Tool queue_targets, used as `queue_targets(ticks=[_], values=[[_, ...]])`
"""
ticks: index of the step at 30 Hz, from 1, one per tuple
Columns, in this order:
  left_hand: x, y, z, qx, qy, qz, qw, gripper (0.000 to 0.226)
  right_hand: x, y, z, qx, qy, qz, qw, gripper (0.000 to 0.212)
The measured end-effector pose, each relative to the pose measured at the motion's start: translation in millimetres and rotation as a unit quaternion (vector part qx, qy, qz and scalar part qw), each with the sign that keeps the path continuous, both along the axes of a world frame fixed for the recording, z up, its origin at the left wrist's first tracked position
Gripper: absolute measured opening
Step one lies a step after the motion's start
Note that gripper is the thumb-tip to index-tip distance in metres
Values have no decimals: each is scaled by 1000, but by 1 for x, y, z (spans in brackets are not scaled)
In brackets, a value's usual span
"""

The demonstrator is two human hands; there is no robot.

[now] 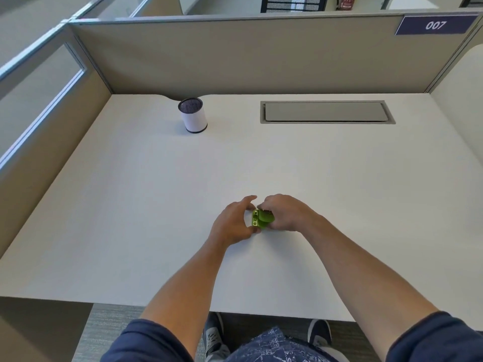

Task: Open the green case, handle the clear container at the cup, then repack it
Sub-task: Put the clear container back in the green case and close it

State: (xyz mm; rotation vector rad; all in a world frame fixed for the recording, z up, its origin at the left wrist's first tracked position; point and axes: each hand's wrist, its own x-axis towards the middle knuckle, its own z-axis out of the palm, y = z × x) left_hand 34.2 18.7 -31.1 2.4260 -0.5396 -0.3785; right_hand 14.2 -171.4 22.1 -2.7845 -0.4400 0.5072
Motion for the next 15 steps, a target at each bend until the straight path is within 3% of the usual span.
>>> queue_targets(ticks=[10,15], values=[[1,-4,4,22,-30,-23,999,69,-4,-1,-9,-47,-50,35,997,39],[2,-4,6,34,-31,-30,998,68,-6,-1,-14,-57,-61,28,996,38]])
